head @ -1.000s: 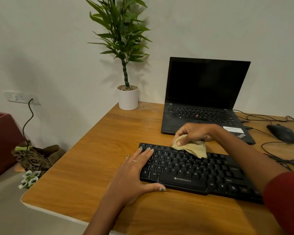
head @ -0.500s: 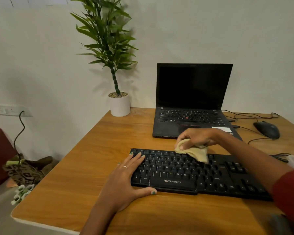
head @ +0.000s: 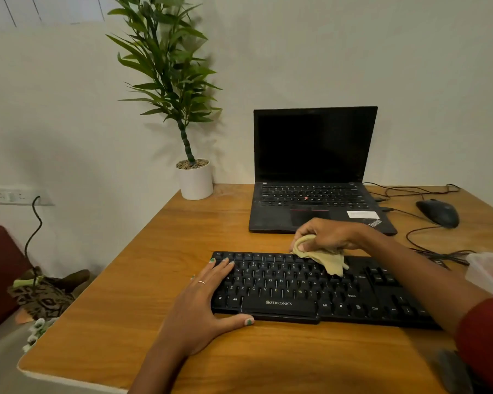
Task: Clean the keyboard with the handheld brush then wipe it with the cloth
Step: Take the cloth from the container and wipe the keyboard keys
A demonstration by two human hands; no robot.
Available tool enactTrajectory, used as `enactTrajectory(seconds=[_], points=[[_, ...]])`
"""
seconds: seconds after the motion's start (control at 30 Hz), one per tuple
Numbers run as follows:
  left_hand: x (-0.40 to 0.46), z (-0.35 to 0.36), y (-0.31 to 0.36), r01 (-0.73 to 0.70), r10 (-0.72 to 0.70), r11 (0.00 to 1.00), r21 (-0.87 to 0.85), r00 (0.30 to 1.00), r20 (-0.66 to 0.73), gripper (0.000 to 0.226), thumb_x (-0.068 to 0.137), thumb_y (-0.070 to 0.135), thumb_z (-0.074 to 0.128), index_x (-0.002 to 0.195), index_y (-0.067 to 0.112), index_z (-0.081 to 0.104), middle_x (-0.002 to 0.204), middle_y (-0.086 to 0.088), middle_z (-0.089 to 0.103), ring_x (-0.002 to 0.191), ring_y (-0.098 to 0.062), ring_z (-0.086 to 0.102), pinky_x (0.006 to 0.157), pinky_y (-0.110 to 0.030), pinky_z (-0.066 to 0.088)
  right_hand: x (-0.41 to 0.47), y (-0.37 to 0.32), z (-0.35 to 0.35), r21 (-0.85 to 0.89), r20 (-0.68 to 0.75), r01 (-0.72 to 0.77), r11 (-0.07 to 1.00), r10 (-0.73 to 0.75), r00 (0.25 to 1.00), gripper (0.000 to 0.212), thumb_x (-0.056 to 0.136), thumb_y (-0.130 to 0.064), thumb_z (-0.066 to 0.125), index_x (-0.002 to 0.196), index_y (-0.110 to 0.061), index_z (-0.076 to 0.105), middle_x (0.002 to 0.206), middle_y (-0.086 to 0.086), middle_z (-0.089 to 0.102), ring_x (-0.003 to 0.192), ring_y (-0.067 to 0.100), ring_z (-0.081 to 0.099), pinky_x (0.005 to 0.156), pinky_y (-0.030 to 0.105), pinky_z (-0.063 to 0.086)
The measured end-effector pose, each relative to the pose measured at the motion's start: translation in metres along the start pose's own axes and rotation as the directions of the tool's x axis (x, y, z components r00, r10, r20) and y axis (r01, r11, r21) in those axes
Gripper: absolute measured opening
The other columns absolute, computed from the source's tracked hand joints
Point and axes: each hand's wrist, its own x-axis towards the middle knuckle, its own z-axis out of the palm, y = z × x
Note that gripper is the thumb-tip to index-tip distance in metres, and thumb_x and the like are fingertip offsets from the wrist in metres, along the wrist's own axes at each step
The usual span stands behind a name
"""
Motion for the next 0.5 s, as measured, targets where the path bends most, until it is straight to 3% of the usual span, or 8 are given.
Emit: enactTrajectory(seconds=[0.1,0.23,0.33,0.4,0.5], points=[[0.000,-0.001,0.000,0.013,-0.013,1.000,0.005,1.000,0.003,0.105,0.051,0.096,0.046,0.143,0.054,0.016,0.132,0.049,-0.006,0.134,0.016,-0.003,0.118,-0.036,0.015,-0.017,0.012,-0.013,0.008,0.017,-0.020,1.000,0.020,1.000,0.021,0.092,-0.010,0.058,0.111,-0.012,0.066,0.101,0.000,0.065,0.086,0.009,0.060,0.067,0.018,0.049],[-0.001,-0.001,0.002,0.037,-0.037,0.999,-0.005,0.999,0.001,0.101,0.049,0.097,0.047,0.139,0.058,0.018,0.130,0.051,-0.007,0.134,0.010,0.006,0.116,-0.039,0.019,-0.054,0.044,-0.043,-0.011,0.036,-0.155,0.988,0.155,0.987,0.021,0.090,-0.008,0.059,0.107,-0.018,0.067,0.111,0.005,0.063,0.098,0.016,0.059,0.079,0.025,0.051],[-0.001,-0.002,0.003,0.037,-0.037,0.999,0.003,0.999,0.007,0.100,0.048,0.098,0.045,0.137,0.061,0.017,0.129,0.052,-0.007,0.135,0.008,0.007,0.116,-0.042,0.020,-0.078,0.060,-0.058,-0.056,0.014,-0.233,0.971,0.234,0.972,0.024,0.090,-0.007,0.059,0.110,-0.018,0.067,0.108,0.001,0.062,0.095,0.013,0.058,0.072,0.020,0.048],[0.000,-0.002,0.006,0.051,-0.052,0.999,0.014,0.998,0.021,0.104,0.045,0.101,0.042,0.137,0.061,0.013,0.132,0.047,-0.009,0.139,0.003,0.005,0.118,-0.048,0.011,-0.084,0.065,-0.059,-0.054,-0.011,-0.234,0.971,0.234,0.972,0.024,0.089,-0.007,0.060,0.107,-0.020,0.068,0.108,0.000,0.062,0.095,0.012,0.058,0.072,0.019,0.046],[0.002,0.005,0.030,0.021,-0.023,0.990,0.140,1.000,0.013,0.114,0.042,0.105,0.035,0.139,0.060,-0.003,0.145,0.035,-0.013,0.140,0.003,-0.012,0.111,-0.056,-0.019,-0.077,0.062,-0.049,0.009,-0.046,-0.187,0.982,0.187,0.981,0.023,0.090,-0.005,0.059,0.108,-0.015,0.068,0.113,0.005,0.063,0.092,0.011,0.058,0.071,0.018,0.047]])
